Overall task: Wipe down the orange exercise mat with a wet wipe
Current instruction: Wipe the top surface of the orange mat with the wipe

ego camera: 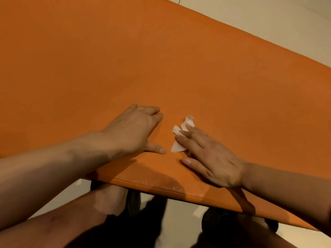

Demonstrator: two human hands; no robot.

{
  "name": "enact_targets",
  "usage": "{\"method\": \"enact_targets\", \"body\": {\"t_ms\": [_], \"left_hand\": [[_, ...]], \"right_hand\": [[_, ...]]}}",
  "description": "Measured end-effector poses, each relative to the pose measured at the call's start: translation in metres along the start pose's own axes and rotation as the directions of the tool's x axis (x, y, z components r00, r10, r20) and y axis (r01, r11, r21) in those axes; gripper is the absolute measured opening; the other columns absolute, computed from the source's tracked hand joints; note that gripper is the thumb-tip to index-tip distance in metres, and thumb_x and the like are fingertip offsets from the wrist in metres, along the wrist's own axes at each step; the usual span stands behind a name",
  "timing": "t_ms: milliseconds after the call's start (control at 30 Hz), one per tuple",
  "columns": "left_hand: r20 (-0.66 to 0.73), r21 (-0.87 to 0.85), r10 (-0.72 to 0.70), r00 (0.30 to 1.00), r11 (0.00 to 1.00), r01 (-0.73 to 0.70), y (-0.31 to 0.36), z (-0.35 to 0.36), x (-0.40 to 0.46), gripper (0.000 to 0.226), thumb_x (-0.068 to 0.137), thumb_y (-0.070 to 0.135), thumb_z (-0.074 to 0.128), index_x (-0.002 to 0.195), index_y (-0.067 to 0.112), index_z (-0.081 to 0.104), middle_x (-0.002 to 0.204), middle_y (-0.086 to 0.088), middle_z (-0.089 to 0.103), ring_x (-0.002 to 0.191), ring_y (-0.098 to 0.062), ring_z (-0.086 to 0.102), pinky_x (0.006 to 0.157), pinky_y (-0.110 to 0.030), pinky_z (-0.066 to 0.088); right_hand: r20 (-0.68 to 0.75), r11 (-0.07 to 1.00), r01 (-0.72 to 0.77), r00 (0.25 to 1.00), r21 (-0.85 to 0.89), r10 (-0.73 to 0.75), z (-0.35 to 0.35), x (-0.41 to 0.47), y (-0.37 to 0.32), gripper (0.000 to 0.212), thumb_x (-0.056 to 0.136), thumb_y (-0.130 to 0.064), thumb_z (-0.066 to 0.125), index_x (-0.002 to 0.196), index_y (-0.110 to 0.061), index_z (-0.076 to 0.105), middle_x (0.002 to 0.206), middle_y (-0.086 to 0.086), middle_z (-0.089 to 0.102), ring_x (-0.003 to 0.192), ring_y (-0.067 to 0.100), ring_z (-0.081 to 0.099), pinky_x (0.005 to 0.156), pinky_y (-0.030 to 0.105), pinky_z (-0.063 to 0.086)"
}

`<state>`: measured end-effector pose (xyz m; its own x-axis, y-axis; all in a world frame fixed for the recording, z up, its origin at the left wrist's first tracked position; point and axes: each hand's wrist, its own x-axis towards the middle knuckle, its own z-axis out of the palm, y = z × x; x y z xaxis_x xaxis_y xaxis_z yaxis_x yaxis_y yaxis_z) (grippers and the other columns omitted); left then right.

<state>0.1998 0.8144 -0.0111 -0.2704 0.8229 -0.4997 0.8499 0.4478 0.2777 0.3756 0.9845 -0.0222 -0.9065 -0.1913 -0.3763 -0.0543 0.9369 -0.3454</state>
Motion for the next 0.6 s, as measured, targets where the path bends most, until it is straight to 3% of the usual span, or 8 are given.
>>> {"method": "enact_targets", "body": {"t_ms": [67,133,333,400,500,600], "left_hand": [[0.018,-0.021,-0.03,0.999,0.999,0.03,0.0,0.0,-0.002,0.108,0.069,0.076,0.056,0.154,0.02,0.02,0.161,0.001,0.013,0.146,-0.017,0.015,0.119,-0.043,0.001],[0.041,0.005,-0.055,0.998,0.998,0.055,0.001,-0.001,-0.001,0.109,0.069,0.078,0.053,0.154,0.02,0.016,0.161,0.002,0.009,0.147,-0.017,0.012,0.118,-0.045,-0.005],[0.116,0.106,-0.107,0.987,0.99,0.095,0.004,0.0,0.002,0.114,0.07,0.081,0.044,0.155,0.016,0.004,0.162,-0.003,-0.003,0.149,-0.017,-0.003,0.117,-0.047,-0.009],[0.149,0.123,-0.114,0.982,0.988,0.096,0.005,-0.001,0.005,0.113,0.072,0.08,0.045,0.155,0.016,0.002,0.162,-0.003,-0.004,0.149,-0.017,-0.003,0.117,-0.048,-0.009],[0.186,0.159,-0.131,0.974,0.982,0.102,0.006,-0.006,0.009,0.115,0.07,0.082,0.045,0.155,0.016,0.003,0.162,-0.002,-0.002,0.149,-0.016,-0.001,0.117,-0.05,-0.01],[0.195,0.195,-0.139,0.971,0.976,0.101,0.007,-0.009,0.011,0.117,0.068,0.084,0.044,0.155,0.017,0.004,0.162,-0.002,0.0,0.149,-0.016,0.001,0.116,-0.052,-0.011]], "right_hand": [[-0.01,0.998,-0.043,0.999,0.044,0.043,-0.001,0.019,0.011,0.073,0.1,-0.058,0.016,0.154,-0.009,0.021,0.162,0.011,0.01,0.149,0.021,0.009,0.121,0.033,0.017],[-0.003,0.996,-0.067,0.998,0.057,0.067,0.001,0.024,0.018,0.077,0.097,-0.062,0.012,0.155,-0.011,0.011,0.163,0.008,-0.005,0.15,0.016,-0.002,0.122,0.033,0.014],[0.071,0.972,0.228,0.97,0.051,-0.231,0.008,-0.005,-0.001,0.071,0.103,-0.046,0.031,0.153,0.001,0.011,0.161,0.018,-0.001,0.15,0.025,-0.005,0.122,0.039,0.011],[0.071,0.981,0.179,0.98,0.074,-0.185,0.008,0.013,0.006,0.073,0.102,-0.051,0.024,0.154,-0.003,0.006,0.162,0.013,-0.006,0.15,0.019,-0.009,0.122,0.035,0.008],[0.048,0.994,-0.026,0.999,0.11,0.021,0.004,0.035,0.028,0.084,0.092,-0.069,0.001,0.155,-0.013,-0.004,0.161,0.002,-0.017,0.147,0.008,-0.017,0.122,0.032,0.005],[0.018,0.999,-0.005,1.0,0.046,0.004,0.006,0.024,0.025,0.084,0.095,-0.066,0.006,0.154,-0.007,-0.001,0.161,0.01,-0.013,0.149,0.015,-0.014,0.122,0.037,0.009]]}}
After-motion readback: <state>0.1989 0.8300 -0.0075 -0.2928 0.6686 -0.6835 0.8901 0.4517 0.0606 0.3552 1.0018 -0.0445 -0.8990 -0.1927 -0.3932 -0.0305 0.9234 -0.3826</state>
